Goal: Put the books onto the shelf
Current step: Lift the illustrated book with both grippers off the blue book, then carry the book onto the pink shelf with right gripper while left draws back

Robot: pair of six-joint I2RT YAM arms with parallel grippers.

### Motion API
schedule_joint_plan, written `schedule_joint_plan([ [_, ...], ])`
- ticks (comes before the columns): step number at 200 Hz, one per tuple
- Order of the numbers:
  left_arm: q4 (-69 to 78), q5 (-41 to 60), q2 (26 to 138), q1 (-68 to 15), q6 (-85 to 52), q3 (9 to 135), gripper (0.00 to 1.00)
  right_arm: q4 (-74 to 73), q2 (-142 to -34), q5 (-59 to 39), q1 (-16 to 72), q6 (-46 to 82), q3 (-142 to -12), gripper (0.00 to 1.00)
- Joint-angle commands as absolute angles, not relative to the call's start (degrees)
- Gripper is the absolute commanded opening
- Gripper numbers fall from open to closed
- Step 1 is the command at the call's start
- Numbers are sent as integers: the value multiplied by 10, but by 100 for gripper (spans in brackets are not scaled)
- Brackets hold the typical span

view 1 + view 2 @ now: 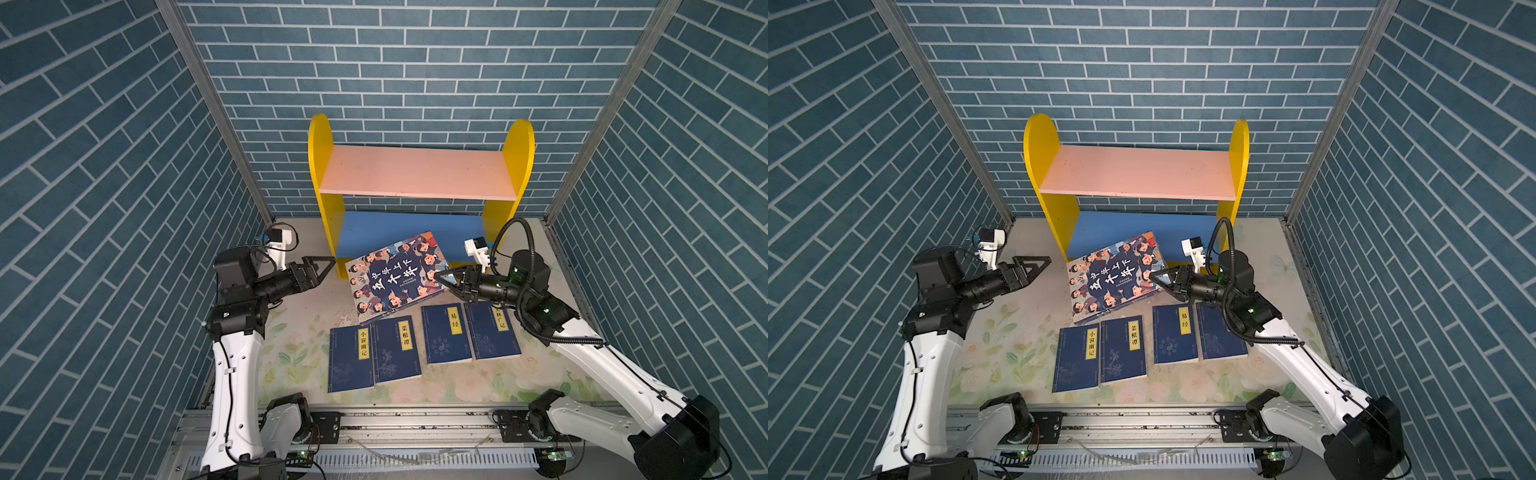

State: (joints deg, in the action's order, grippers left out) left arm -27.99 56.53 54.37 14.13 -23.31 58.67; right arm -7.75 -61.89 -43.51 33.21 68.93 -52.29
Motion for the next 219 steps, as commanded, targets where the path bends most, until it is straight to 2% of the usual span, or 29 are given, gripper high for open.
schedule_joint_plan([
  [1,-319,483,541,152,-223,576,95,-185,-618,-474,330,671,-607,0],
  [76,-243,547,523,154,-256,538,93,-179,-680,-493,331,674,-764,0],
  [169,-186,587,519,150,-278,550,91,-132,-832,-417,323,668,-984,0],
  [219,-152,573,523,143,-313,590,91,-105,-897,-356,313,663,-1060,0],
])
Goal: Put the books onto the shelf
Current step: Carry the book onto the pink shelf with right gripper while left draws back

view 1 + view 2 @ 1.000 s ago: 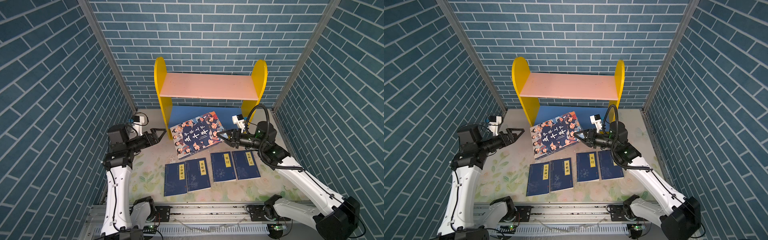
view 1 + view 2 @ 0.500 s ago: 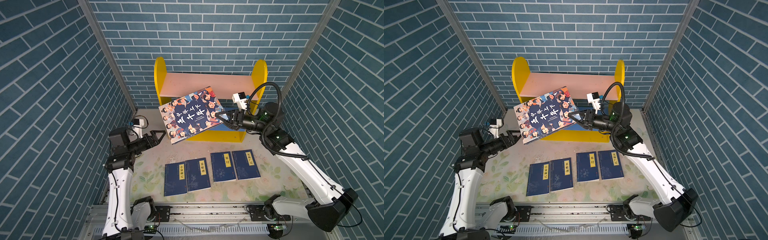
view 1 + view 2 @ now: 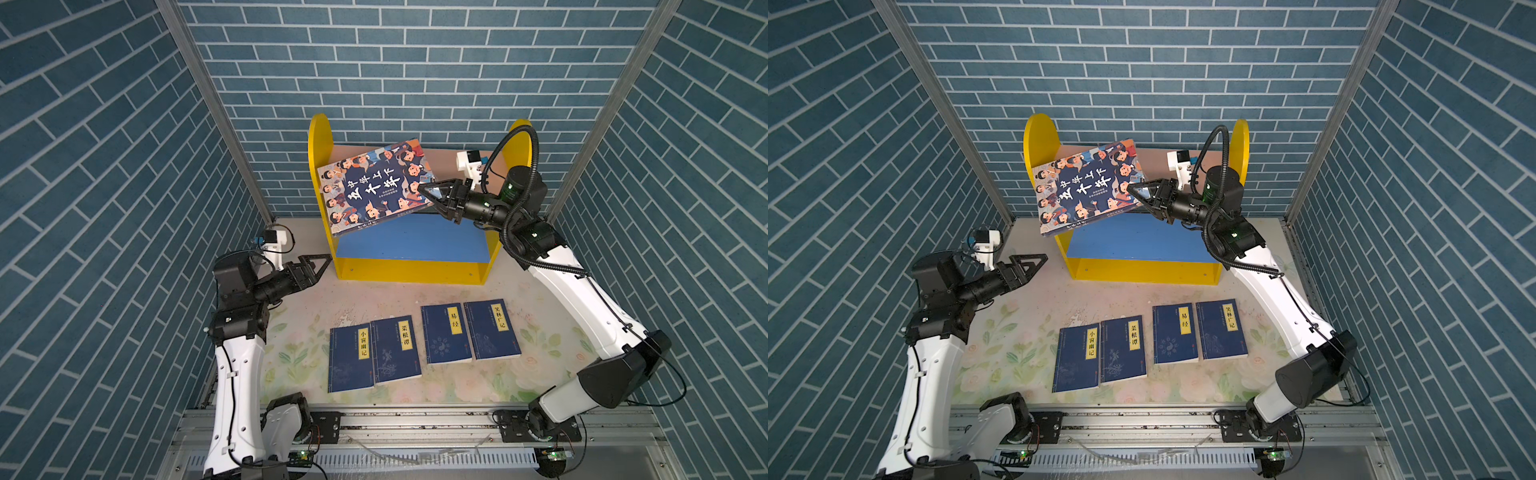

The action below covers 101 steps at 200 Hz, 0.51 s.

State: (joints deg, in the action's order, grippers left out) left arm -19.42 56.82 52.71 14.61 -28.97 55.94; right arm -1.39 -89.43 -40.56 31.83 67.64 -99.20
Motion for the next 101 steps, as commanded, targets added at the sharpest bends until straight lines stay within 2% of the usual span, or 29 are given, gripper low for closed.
schedule_joint_plan([
  [1,-151,573,523,143,-314,591,91,-104,-899,-355,313,662,-1062,0],
  [58,-106,572,538,133,-354,617,91,-64,-957,-284,313,670,-1132,0],
  [101,-89,571,549,127,-361,638,92,-14,-999,-278,313,682,-1197,0],
])
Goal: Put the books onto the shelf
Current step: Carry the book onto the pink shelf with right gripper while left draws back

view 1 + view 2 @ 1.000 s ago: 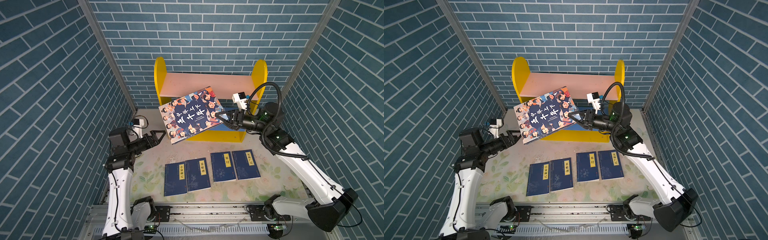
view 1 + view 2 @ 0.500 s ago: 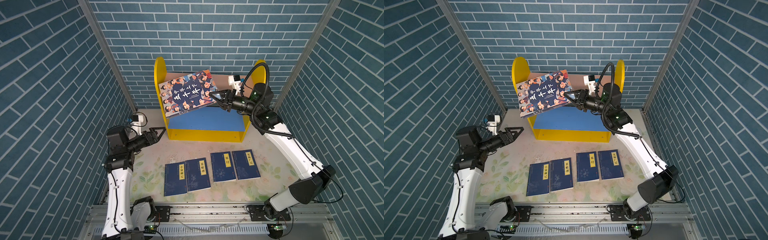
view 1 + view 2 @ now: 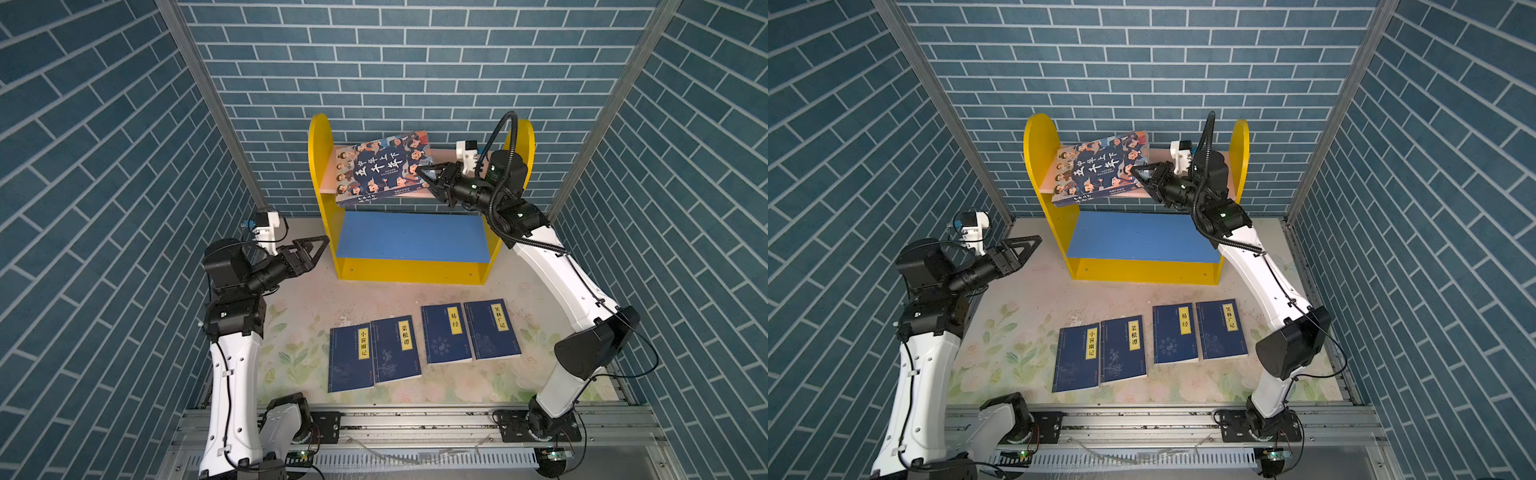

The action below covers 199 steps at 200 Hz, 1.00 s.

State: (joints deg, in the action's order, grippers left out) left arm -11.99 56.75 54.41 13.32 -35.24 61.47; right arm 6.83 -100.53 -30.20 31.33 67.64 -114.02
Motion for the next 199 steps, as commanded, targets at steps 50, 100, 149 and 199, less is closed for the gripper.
schedule_joint_plan([
  [50,-78,554,577,111,-374,663,92,30,-1015,-248,313,688,-1214,2],
  [100,-64,546,603,95,-382,691,92,98,-1026,-244,313,672,-1251,28],
  [149,-64,501,632,70,-399,730,92,149,-1028,-234,314,662,-1261,44],
  [199,-51,470,664,56,-424,783,92,217,-1045,-232,320,650,-1296,61],
])
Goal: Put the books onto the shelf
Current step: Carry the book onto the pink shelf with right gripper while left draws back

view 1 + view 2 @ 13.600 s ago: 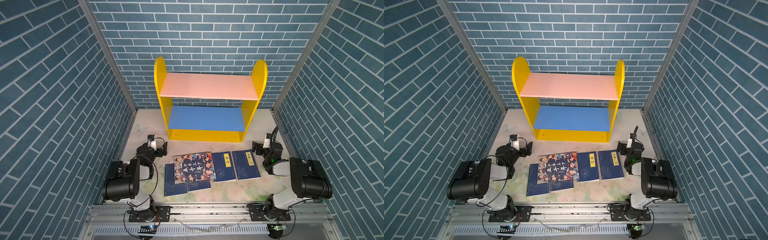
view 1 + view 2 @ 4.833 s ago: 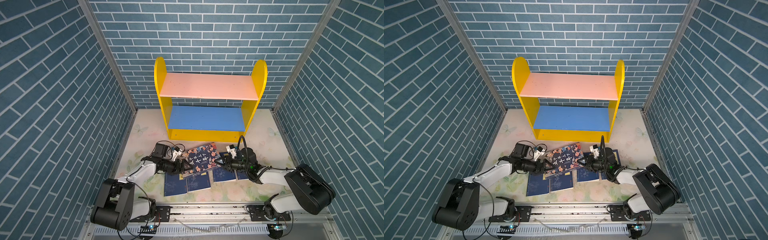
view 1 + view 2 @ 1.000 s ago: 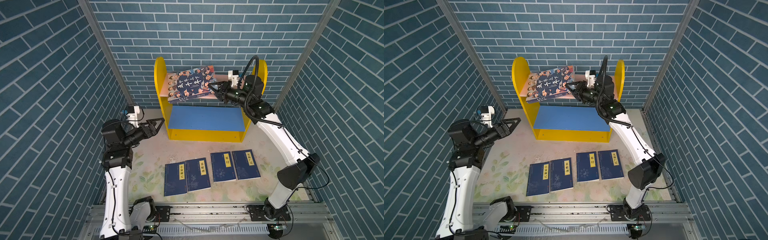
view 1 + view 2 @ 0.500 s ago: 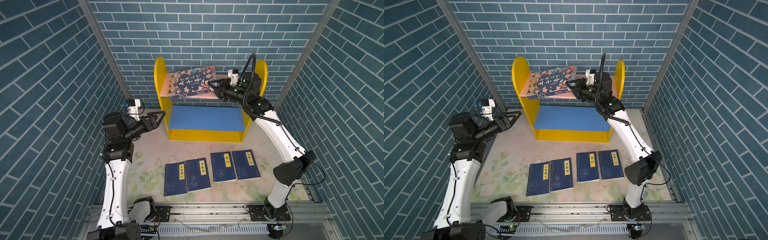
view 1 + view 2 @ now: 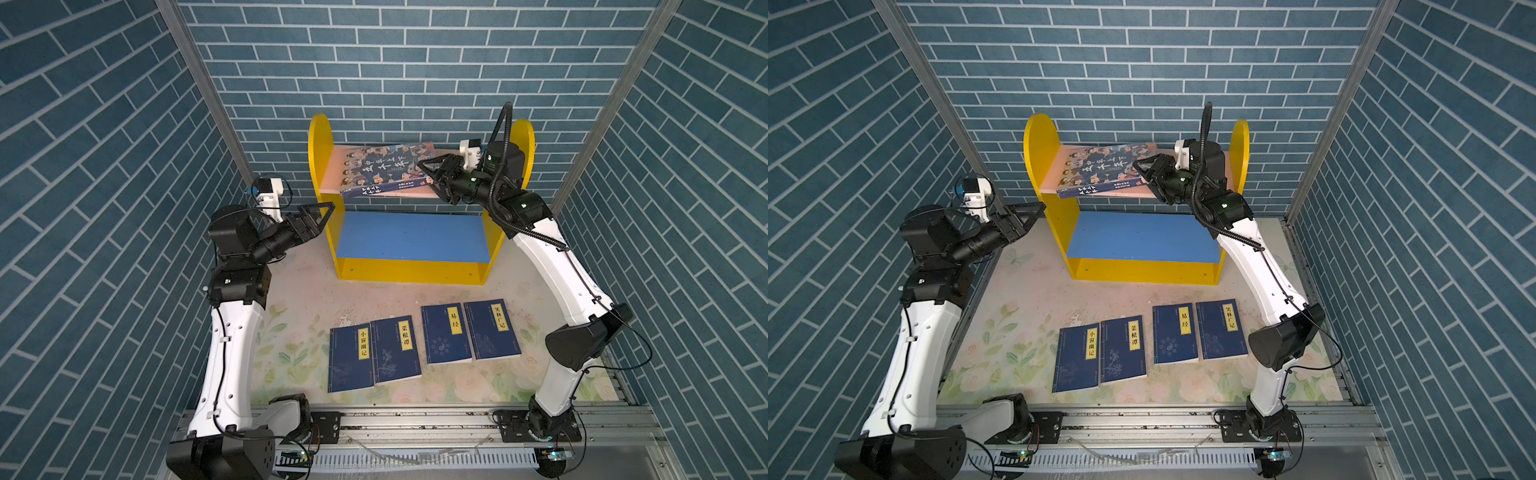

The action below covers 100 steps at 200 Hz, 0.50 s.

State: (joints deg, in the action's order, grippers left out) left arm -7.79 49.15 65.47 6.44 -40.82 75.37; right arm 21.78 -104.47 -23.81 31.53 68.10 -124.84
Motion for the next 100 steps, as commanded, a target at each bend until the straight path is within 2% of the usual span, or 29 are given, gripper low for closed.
schedule_joint_plan([
  [1,-50,470,665,56,-425,783,92,218,-1045,-232,321,649,-1297,62],
  [17,-44,457,675,44,-428,797,92,248,-1050,-228,323,638,-1314,76],
  [40,-34,446,692,21,-428,812,92,288,-1059,-224,327,620,-1342,86],
  [100,-43,419,713,-9,-438,836,90,394,-1080,-207,330,555,-1407,89],
])
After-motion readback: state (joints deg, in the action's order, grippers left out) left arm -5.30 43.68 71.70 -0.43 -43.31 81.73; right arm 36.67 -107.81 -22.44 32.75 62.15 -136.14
